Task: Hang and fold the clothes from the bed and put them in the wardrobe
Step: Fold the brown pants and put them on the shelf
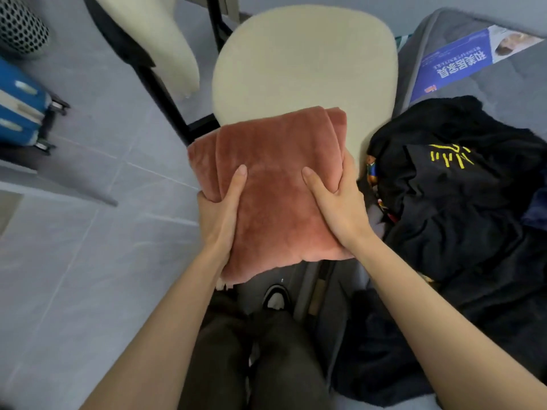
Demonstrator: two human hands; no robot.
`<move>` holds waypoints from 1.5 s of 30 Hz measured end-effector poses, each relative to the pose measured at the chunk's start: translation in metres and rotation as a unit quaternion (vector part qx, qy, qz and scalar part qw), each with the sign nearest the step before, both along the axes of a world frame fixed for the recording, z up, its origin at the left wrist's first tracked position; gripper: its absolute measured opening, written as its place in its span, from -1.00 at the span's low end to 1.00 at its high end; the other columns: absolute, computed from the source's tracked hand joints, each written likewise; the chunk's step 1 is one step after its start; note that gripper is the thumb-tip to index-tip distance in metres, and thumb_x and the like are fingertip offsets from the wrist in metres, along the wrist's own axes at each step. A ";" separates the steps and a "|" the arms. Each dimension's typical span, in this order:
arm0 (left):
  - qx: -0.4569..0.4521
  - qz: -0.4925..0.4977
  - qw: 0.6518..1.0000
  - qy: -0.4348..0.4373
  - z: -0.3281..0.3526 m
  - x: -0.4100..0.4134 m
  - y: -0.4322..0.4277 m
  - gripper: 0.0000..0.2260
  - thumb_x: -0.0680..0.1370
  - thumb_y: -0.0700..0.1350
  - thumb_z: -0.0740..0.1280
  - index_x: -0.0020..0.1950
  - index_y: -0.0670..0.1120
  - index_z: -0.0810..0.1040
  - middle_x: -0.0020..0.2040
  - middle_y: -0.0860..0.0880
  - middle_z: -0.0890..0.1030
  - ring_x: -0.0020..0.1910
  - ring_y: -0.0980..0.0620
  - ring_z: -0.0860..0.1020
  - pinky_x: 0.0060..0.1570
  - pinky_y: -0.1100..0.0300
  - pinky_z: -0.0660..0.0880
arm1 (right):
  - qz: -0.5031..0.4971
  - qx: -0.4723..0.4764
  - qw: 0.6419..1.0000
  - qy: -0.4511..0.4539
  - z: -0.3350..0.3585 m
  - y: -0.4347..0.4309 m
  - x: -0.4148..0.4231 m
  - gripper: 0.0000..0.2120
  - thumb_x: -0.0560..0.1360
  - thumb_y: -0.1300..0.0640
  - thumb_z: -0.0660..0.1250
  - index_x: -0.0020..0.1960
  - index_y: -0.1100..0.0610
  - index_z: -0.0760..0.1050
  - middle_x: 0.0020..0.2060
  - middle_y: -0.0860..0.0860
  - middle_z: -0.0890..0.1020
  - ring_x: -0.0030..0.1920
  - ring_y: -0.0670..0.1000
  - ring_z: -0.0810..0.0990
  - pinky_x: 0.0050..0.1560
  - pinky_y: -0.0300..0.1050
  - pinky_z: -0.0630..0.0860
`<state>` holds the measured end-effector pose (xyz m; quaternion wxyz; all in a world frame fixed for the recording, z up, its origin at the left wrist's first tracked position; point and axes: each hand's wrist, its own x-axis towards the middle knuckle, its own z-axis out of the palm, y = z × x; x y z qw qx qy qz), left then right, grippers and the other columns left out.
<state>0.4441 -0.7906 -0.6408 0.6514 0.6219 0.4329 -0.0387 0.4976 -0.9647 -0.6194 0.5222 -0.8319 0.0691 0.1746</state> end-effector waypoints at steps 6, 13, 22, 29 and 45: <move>0.005 0.079 0.996 -0.031 0.050 -0.088 0.037 -0.22 0.19 0.43 0.39 0.26 0.10 0.26 0.04 0.25 0.48 -0.03 0.31 0.49 -0.12 0.34 0.40 | 0.084 0.068 0.994 0.011 0.055 0.045 -0.061 -0.40 0.51 -0.09 0.27 0.46 -0.23 0.07 0.16 -0.33 0.44 0.21 -0.09 0.48 0.31 0.12 0.41; 0.062 0.150 0.980 -0.111 0.118 -0.207 0.129 -0.30 0.18 0.43 0.41 0.18 0.20 0.26 0.03 0.34 0.45 -0.16 0.52 0.48 -0.14 0.45 0.37 | 0.196 0.119 0.973 -0.038 0.127 0.146 -0.148 -0.41 0.40 -0.02 0.22 0.38 -0.22 0.12 0.03 -0.51 0.44 0.10 -0.30 0.47 0.22 -0.01 0.42; 0.156 0.238 0.934 -0.218 0.272 -0.362 0.263 -0.36 0.30 0.32 0.44 0.24 0.18 0.25 0.14 0.32 0.46 0.03 0.44 0.46 0.02 0.37 0.38 | 0.304 0.208 0.920 -0.130 0.268 0.298 -0.273 -0.41 0.43 0.03 0.23 0.41 -0.11 0.11 0.12 -0.43 0.38 0.08 -0.45 0.42 0.13 -0.25 0.37; 0.223 0.315 0.882 -0.271 0.419 -0.437 0.342 -0.12 0.17 0.42 0.47 0.37 0.07 0.30 0.23 0.16 0.53 0.18 0.16 0.53 0.26 0.06 0.44 | 0.372 0.271 0.872 -0.169 0.413 0.395 -0.336 -0.40 0.44 -0.03 0.25 0.42 -0.15 0.11 0.23 -0.31 0.41 0.20 -0.28 0.45 0.22 -0.17 0.39; 0.339 0.355 0.809 -0.322 0.683 -0.478 0.525 -0.12 0.27 0.35 0.46 0.45 -0.03 0.26 0.25 0.00 0.51 0.17 0.02 0.53 0.24 -0.01 0.46 | 0.468 0.332 0.772 -0.273 0.665 0.614 -0.340 -0.48 0.50 -0.08 0.25 0.40 -0.20 0.12 0.21 -0.20 0.46 0.21 -0.06 0.48 0.32 0.09 0.38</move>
